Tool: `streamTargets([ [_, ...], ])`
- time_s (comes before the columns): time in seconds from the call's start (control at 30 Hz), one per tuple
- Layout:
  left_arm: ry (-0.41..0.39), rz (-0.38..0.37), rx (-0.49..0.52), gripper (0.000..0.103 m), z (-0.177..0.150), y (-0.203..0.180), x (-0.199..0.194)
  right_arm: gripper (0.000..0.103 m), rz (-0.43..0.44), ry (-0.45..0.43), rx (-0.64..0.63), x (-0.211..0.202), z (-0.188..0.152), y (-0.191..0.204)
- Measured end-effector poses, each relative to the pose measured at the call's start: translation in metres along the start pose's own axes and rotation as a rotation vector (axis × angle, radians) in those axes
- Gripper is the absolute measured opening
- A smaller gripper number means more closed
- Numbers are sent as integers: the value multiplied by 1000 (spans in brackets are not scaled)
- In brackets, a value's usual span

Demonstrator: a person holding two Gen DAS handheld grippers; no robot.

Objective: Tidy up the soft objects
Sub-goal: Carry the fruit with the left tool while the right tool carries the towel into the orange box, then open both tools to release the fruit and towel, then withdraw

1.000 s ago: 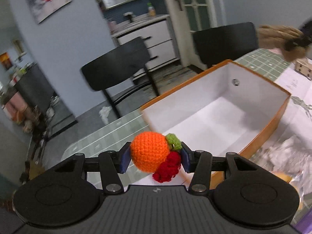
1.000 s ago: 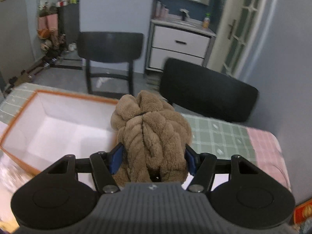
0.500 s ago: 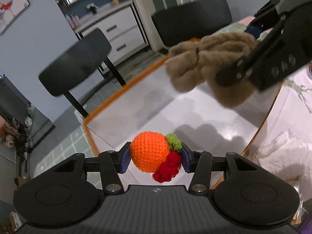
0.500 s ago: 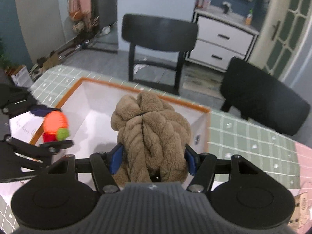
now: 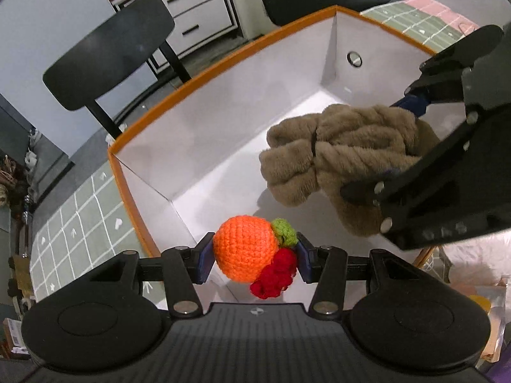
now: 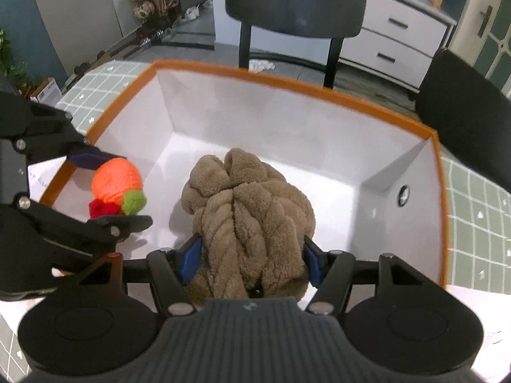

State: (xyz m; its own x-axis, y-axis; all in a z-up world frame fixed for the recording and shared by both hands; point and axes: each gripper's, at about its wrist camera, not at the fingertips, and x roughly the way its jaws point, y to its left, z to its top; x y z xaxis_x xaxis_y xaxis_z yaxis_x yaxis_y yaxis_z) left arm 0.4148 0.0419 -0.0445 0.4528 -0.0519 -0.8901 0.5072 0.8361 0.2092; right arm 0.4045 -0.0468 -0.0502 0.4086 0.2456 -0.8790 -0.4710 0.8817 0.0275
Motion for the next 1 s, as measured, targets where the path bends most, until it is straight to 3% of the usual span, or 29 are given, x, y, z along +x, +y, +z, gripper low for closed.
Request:
streamTargets([
  [0.33,12,7,2,58,-2,-2,2,64,8,45,1,16,-7,2],
  [0.63,12,26,1,63,-3,-3,-2,74,-17,33,-4,13,-4,3],
  [0.8,-21,33,-3,78,-1,-3,-12,74,-35,4,0,0,-2,3],
  [1.0,-41,18,0,78,-2,-6,-30,74,-49,-21,-11,-24,-3,6],
])
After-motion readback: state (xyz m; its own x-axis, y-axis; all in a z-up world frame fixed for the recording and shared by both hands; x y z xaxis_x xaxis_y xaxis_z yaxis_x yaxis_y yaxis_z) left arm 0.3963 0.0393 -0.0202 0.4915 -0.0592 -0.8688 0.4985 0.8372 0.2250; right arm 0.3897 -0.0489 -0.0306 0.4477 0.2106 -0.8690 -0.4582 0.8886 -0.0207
